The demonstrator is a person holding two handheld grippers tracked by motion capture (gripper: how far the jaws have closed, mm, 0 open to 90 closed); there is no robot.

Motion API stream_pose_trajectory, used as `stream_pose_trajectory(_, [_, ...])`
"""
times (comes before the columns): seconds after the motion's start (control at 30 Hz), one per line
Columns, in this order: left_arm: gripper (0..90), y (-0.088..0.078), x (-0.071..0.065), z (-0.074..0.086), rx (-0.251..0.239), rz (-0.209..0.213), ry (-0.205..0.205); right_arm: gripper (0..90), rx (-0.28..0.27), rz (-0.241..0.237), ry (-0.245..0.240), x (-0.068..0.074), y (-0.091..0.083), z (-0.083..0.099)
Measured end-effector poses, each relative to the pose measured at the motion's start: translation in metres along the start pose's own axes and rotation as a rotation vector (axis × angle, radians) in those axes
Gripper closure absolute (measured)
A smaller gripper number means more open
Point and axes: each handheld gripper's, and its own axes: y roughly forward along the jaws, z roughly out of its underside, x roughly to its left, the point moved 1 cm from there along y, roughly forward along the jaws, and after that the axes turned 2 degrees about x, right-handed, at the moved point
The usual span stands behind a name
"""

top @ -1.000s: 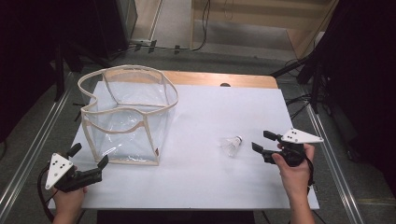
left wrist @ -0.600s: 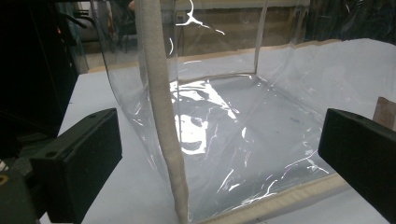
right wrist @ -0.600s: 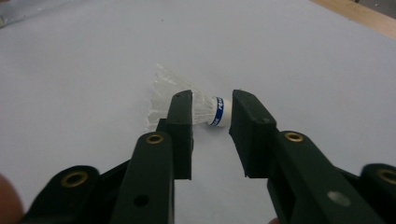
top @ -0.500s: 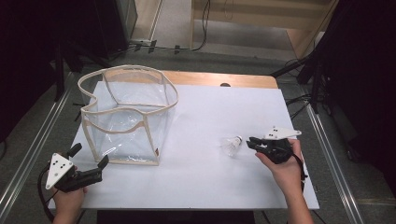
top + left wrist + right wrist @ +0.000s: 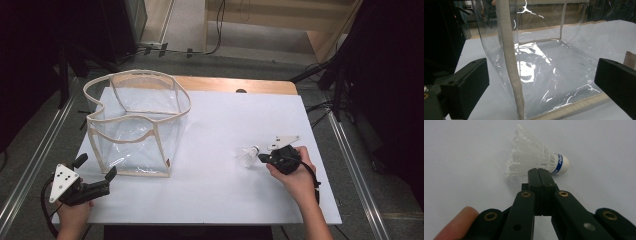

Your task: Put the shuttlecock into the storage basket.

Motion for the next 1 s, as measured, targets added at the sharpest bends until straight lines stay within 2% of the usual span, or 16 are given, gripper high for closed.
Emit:
stream_pose_trajectory(0.07, [0.3,0.000,0.000,0.000,0.002,0.000,0.003,87.4,0.028,-0.006,-0.013,0.002,0.004,0.000])
stream_pose_trajectory(0.17, [0.3,0.000,0.000,0.000,0.002,-0.001,0.003,87.4,0.037,-0.034,-0.039,0.005,0.010,-0.002])
stream_pose_trajectory(0.4, [0.3,0.000,0.000,0.000,0.001,0.002,0.006,87.4,0.053,-0.049,-0.045,0.009,0.022,-0.011])
stream_pose_trajectory(0.7, [0.3,0.000,-0.001,0.000,-0.001,0.003,0.010,87.4,0.058,-0.050,-0.026,0.009,0.039,-0.037])
stream_pose_trajectory(1.0, [0.3,0.000,-0.001,0.000,0.001,0.005,0.010,87.4,0.015,-0.054,0.017,0.000,0.049,-0.053])
